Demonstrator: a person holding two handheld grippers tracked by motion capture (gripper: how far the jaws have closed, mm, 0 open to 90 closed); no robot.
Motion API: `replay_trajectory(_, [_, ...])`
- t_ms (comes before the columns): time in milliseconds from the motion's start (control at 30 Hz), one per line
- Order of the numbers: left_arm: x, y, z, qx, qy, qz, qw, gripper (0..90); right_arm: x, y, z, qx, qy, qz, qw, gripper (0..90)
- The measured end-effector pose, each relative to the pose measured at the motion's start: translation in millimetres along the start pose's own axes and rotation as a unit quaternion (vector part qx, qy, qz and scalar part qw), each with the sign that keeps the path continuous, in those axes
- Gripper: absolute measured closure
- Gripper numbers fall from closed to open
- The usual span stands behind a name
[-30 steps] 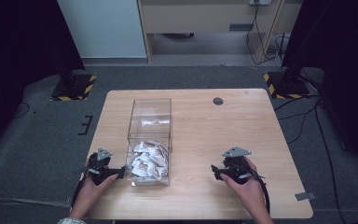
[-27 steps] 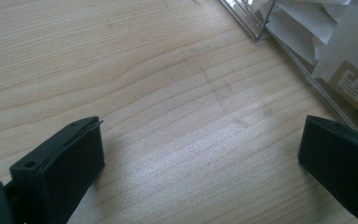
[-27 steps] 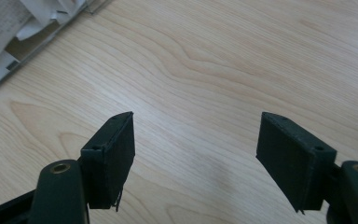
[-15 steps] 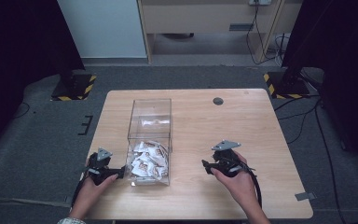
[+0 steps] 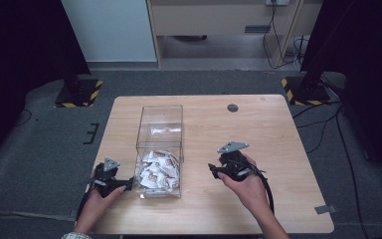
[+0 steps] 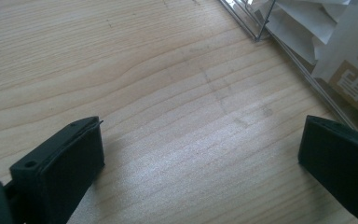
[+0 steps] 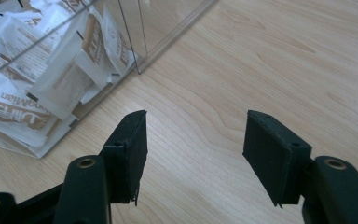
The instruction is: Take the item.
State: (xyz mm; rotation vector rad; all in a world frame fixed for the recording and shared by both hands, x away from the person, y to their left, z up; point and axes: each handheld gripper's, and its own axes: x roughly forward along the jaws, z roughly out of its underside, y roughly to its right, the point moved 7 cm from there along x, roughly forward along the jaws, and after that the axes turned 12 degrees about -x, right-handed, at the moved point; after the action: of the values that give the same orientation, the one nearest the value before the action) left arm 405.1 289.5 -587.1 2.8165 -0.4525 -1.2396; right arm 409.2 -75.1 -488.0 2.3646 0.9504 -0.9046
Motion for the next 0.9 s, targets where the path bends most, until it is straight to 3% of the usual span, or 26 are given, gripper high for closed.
replay_trajectory(333, [0.0, 0.0, 0.0, 0.0, 0.0, 0.0, 1.0, 0.0, 1.4, -7.5, -26.2, -0.021, 0.009, -0.01, 0.9997, 47.2])
replay_trajectory(733, [0.0, 0.1, 0.0, -0.001, 0.0, 0.0, 1.0, 0.0, 4.4, -27.6, -54.8, -0.056, 0.023, -0.033, 0.9976, 58.4])
replay_trajectory(900, [0.0, 0.1, 0.0, -0.001, 0.0, 0.0, 1.0, 0.0, 6.5, -34.9, -62.0, -0.054, 0.027, -0.043, 0.9973, 59.9])
